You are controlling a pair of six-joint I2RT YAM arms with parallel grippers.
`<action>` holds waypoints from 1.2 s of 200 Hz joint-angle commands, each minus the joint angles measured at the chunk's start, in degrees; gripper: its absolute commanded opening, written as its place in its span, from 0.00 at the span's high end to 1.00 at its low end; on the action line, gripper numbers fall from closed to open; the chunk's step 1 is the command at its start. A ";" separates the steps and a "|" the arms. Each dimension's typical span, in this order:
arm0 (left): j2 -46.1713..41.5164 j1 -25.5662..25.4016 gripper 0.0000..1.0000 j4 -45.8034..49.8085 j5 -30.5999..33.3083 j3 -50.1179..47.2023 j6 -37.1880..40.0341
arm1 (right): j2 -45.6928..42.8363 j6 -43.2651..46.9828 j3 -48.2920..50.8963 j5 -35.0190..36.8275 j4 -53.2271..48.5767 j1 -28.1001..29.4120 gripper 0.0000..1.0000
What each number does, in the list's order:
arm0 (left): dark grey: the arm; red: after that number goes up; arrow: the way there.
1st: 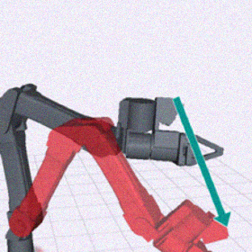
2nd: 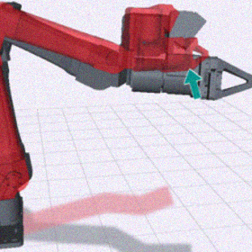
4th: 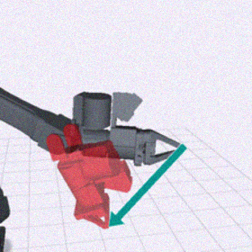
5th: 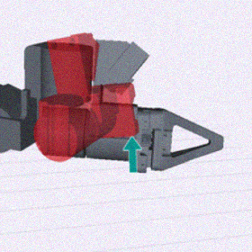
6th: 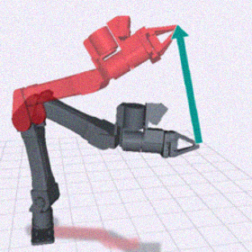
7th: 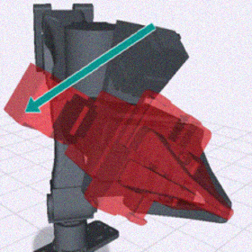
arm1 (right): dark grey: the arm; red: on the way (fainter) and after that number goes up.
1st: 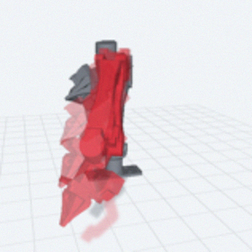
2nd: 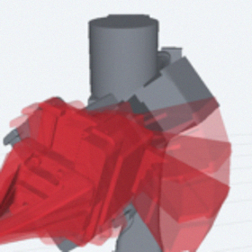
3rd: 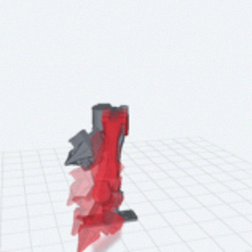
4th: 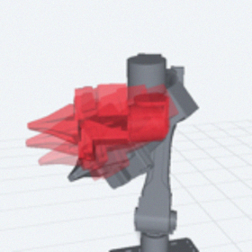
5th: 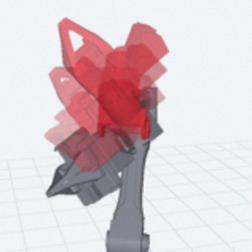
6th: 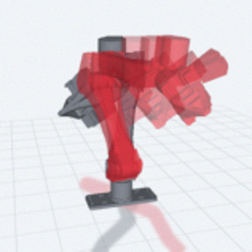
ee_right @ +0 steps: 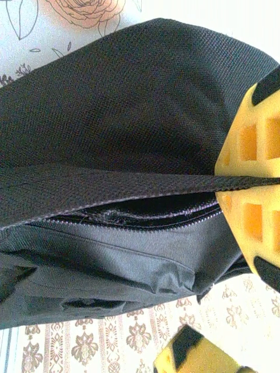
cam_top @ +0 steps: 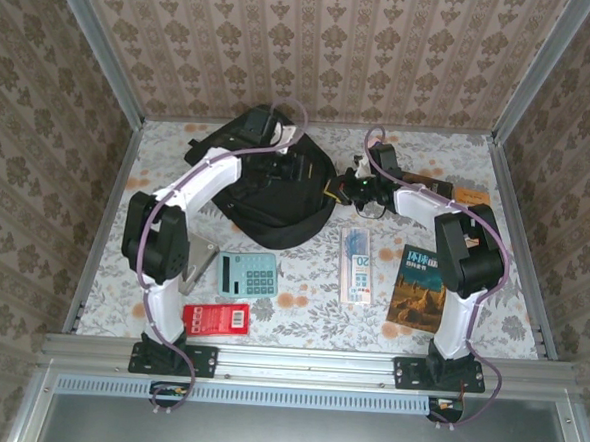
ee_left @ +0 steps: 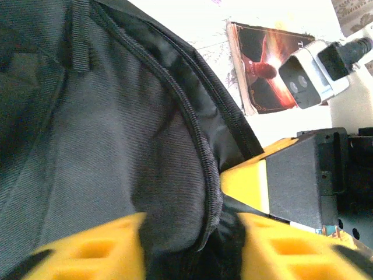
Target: Pack the student bag
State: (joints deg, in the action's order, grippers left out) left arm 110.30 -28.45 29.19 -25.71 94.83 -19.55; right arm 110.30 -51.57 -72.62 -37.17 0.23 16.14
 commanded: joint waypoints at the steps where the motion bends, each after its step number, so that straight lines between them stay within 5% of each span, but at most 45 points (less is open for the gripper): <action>1: 2.11 -0.73 0.44 -0.77 -1.37 0.50 -1.16 | -1.24 -4.91 1.71 -5.64 10.45 -0.84 1.00; 33: 4.26 -0.73 0.42 -4.36 -3.94 0.76 -4.56 | -1.24 -9.22 4.23 -8.86 19.47 -1.18 1.00; 113: 10.96 -0.82 0.49 -6.79 -6.92 6.00 -8.84 | -0.99 -10.56 5.12 -9.94 21.60 -1.12 1.00; 167: 11.37 -0.65 1.00 -7.93 -9.09 6.62 -8.72 | -0.58 -9.24 4.60 -9.55 19.29 -1.30 1.00; 220: 7.99 1.90 1.00 -2.83 -9.05 9.67 -5.86 | -2.48 4.21 -0.78 -0.30 -3.31 -2.08 1.00; 229: 7.63 3.69 1.00 -1.19 -8.83 11.07 -5.08 | -2.68 6.75 -2.60 2.88 -8.30 -2.07 0.89; 240: 7.66 4.06 1.00 0.51 -9.12 12.83 -4.62 | -2.72 8.98 -5.01 6.47 -13.73 -2.09 0.63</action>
State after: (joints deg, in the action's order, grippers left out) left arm 121.12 -27.14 26.04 -33.93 102.24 -27.29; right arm 110.30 -52.27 -71.70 -39.22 2.39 14.39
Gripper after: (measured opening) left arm 0.045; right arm 0.129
